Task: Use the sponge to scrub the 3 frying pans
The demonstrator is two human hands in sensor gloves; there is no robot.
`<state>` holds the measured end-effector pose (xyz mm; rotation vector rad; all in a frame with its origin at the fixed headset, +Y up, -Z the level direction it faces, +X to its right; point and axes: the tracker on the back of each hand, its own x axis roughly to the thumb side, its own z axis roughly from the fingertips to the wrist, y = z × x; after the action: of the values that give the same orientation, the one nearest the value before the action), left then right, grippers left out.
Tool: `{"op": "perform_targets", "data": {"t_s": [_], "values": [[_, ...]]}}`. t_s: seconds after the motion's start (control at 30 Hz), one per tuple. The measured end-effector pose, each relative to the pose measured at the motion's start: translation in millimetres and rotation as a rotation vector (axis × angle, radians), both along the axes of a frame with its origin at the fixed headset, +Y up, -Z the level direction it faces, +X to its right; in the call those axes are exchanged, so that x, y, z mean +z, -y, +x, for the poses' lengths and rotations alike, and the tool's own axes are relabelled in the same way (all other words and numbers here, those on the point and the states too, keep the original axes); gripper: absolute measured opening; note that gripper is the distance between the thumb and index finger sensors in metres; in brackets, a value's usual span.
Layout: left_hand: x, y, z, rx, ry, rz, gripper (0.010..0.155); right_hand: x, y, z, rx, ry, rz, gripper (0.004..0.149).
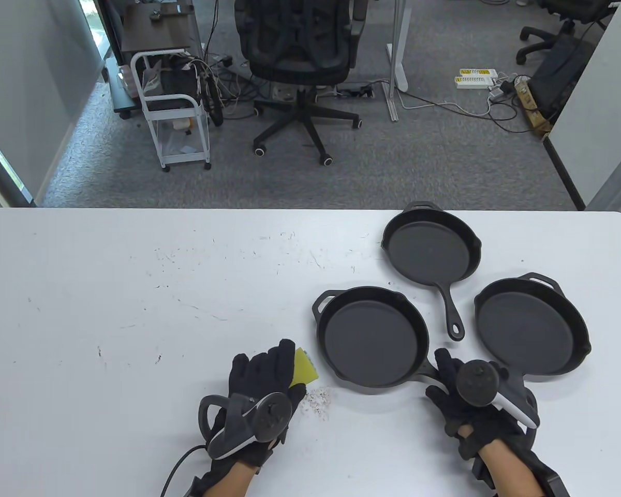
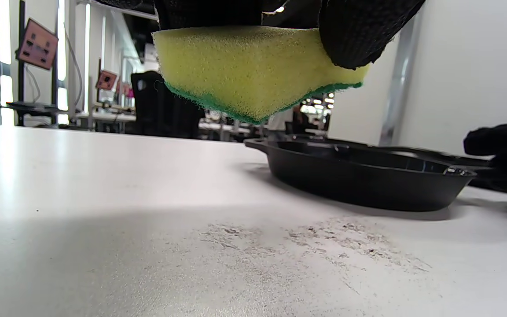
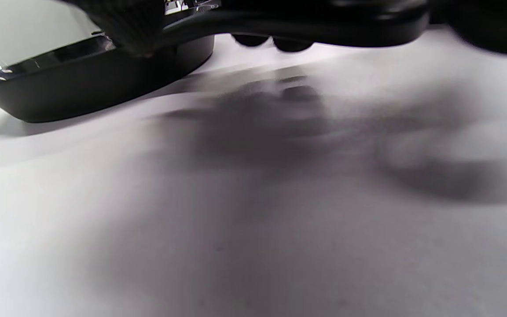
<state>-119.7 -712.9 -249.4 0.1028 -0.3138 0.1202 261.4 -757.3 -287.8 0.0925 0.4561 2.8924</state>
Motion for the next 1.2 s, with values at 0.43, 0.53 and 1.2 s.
{"op": "perform_targets", "data": {"t_s": [0.43,0.53,1.2], "values": [[0.2,-5.8,-13.5,0.049,-0.038,0.023,0.085,-5.9,-35.4,-18.9,-0.113,0.011,0.248,0.065],[-0.2,-5.9,-14.7,0.051,-0.042,0.022,0.085,-18.8,-47.3,-18.8,-0.08,0.049,0.308,0.065],[12.2,-13.6,13.8,0.007,0.093,0.002,0.076,16.3,-46.4,-69.7,-0.116,-0.353,0.409,0.06]]}}
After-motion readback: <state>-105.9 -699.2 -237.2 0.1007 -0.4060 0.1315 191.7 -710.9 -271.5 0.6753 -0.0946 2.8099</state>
